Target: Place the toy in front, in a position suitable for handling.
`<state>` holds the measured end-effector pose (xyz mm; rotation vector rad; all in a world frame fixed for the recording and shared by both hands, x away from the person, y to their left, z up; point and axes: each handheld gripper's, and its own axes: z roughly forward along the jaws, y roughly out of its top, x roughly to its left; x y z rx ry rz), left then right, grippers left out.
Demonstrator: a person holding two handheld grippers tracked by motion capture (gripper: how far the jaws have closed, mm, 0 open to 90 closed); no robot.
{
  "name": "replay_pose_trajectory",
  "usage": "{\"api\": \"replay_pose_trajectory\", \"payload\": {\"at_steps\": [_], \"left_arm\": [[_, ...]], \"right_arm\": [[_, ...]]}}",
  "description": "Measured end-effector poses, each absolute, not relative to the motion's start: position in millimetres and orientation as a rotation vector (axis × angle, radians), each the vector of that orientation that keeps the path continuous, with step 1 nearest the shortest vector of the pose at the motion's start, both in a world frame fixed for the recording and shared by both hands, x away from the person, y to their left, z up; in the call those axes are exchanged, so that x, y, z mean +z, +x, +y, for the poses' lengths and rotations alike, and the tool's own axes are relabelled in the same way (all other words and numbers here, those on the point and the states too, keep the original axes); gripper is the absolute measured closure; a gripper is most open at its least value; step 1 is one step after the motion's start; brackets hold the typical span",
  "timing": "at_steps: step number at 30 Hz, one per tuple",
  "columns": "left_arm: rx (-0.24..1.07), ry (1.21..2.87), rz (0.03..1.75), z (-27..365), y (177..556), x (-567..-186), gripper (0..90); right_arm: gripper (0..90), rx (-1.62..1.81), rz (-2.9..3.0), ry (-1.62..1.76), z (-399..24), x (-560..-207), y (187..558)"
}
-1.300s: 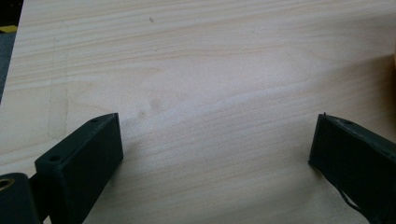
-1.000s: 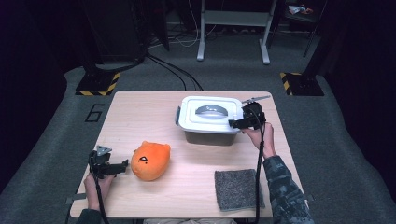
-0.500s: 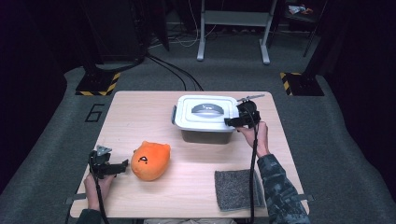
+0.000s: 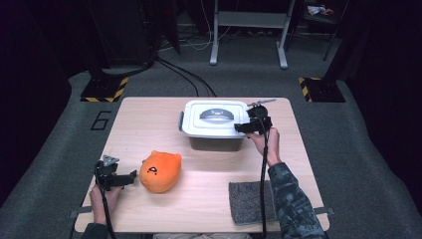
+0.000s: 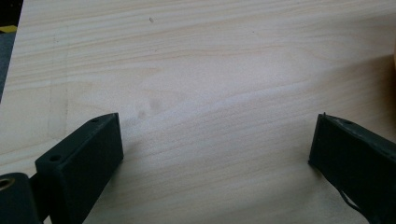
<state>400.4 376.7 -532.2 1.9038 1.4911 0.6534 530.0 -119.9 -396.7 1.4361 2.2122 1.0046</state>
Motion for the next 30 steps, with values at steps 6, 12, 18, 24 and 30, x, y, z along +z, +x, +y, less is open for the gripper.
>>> {"api": "replay_pose_trajectory", "payload": {"at_steps": [6, 12, 18, 24, 30], "left_arm": [[0.653, 1.903, 1.492, 376.7, 400.4, -532.2, 2.4], [0.653, 1.902, 1.489, 376.7, 400.5, -532.3, 2.5], [0.654, 1.902, 1.489, 376.7, 400.5, -532.3, 2.5], [0.654, 1.906, 1.491, 376.6, 400.3, -532.0, 2.6], [0.653, 1.905, 1.489, 376.7, 400.4, -532.1, 2.6]], "right_arm": [[26.3, 1.013, 2.212, 1.436, -112.8, -397.2, 533.7], [26.3, 1.022, 2.21, 1.447, -106.0, -397.8, 537.8], [26.4, 1.025, 2.211, 1.447, -99.0, -397.8, 542.0], [26.5, 1.022, 2.217, 1.445, -93.2, -397.6, 546.5], [26.1, 1.024, 2.214, 1.448, -86.3, -397.7, 550.4]]}}
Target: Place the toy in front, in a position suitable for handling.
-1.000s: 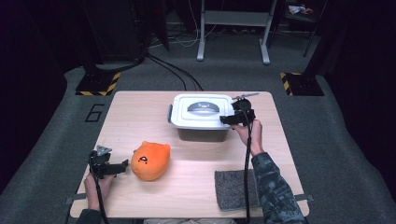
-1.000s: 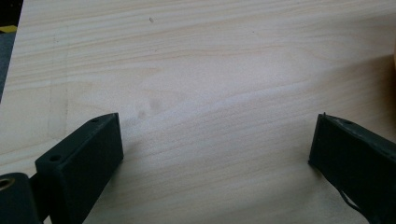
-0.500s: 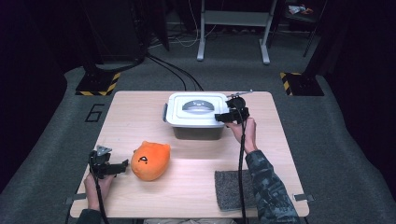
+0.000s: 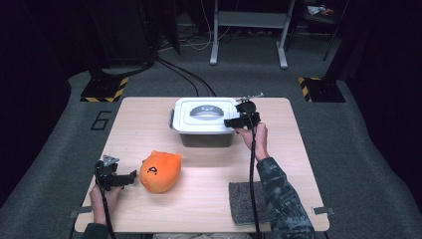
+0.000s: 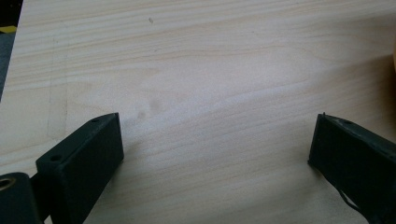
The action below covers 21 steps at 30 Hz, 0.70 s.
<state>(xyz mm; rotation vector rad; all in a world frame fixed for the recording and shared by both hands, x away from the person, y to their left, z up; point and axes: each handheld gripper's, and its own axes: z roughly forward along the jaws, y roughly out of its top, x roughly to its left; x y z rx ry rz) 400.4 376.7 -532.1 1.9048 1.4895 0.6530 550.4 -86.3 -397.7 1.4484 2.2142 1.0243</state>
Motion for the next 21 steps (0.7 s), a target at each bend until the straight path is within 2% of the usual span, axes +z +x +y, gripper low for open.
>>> {"api": "replay_pose_trajectory", "payload": {"at_steps": [18, 21], "left_arm": [[0.654, 1.903, 1.488, 376.6, 400.5, -532.3, 2.6], [0.654, 1.902, 1.488, 376.6, 400.5, -532.3, 2.6]], "right_arm": [[24.5, 0.989, 2.229, 1.423, -72.9, -395.6, 557.4], [21.9, 0.986, 2.225, 1.42, -72.6, -395.8, 557.5]]}}
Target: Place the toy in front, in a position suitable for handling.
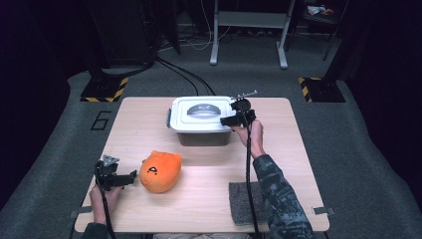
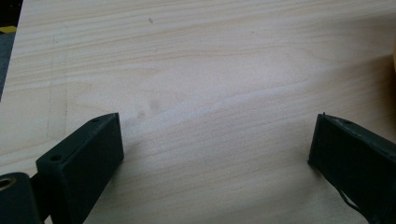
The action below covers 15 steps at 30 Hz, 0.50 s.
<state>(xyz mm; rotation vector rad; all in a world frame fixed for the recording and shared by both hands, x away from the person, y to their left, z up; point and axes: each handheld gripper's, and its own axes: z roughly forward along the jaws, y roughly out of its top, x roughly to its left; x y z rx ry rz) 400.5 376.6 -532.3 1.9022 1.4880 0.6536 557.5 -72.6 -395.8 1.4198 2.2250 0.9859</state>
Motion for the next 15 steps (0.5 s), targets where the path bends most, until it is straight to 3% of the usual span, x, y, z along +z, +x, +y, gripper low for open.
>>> {"api": "replay_pose_trajectory", "payload": {"at_steps": [5, 15], "left_arm": [[0.654, 1.902, 1.488, 376.6, 400.5, -532.3, 2.6], [0.653, 1.902, 1.487, 376.6, 400.5, -532.3, 2.8]], "right_arm": [[14.3, 1.001, 2.244, 1.386, -72.1, -393.8, 552.7], [9.8, 1.079, 2.249, 1.269, -89.5, -374.1, 518.6]]}}
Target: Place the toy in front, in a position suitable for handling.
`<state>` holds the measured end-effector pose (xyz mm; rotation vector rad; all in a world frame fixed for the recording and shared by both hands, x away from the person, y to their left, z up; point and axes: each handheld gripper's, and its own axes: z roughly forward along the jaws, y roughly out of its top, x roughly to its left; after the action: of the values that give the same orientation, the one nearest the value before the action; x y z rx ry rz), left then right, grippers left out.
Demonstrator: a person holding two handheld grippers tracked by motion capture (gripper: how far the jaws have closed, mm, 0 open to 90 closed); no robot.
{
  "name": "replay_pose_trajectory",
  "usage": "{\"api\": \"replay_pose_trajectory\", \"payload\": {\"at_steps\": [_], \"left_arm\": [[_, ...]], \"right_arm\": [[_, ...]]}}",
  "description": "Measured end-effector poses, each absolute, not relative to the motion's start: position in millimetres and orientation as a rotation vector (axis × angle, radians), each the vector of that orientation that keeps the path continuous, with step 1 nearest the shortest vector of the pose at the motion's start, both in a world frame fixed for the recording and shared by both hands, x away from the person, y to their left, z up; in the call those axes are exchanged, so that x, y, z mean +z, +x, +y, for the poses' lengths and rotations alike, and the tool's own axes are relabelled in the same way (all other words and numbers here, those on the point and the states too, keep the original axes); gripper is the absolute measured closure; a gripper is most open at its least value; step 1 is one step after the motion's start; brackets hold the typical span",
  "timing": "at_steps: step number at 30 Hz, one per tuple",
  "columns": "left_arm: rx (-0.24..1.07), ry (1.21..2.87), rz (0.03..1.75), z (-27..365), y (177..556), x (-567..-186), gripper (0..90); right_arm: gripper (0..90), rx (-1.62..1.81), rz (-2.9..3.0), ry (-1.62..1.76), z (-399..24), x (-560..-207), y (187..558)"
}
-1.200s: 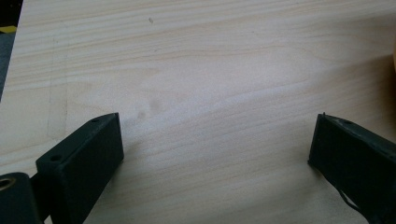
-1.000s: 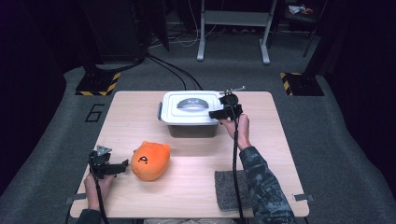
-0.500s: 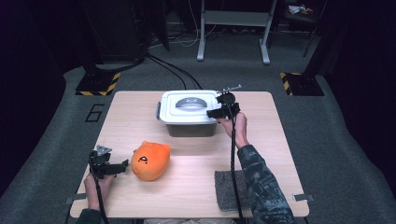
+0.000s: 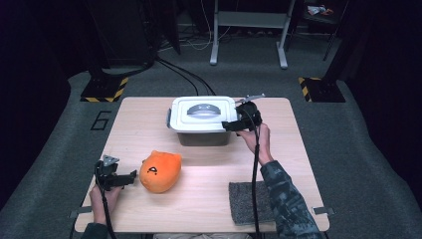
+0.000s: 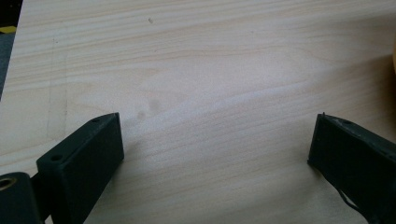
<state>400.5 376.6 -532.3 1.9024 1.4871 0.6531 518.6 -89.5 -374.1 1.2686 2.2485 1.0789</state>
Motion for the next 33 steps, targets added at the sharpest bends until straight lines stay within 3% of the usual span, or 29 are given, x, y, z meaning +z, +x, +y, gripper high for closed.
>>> {"api": "replay_pose_trajectory", "payload": {"at_steps": [15, 22, 33], "left_arm": [[0.653, 1.902, 1.487, 376.5, 400.4, -532.2, 2.9], [0.654, 1.901, 1.487, 376.4, 400.4, -532.3, 2.9], [0.654, 1.902, 1.487, 376.4, 400.3, -532.2, 2.9]], "right_arm": [[4.4, 0.998, 2.233, 1.166, -135.5, -378.2, 438.9], [0.0, 0.965, 2.224, 1.202, -153.6, -392.9, 399.6], [0.0, 0.95, 2.277, 1.245, -162.2, -427.5, 353.1]]}}
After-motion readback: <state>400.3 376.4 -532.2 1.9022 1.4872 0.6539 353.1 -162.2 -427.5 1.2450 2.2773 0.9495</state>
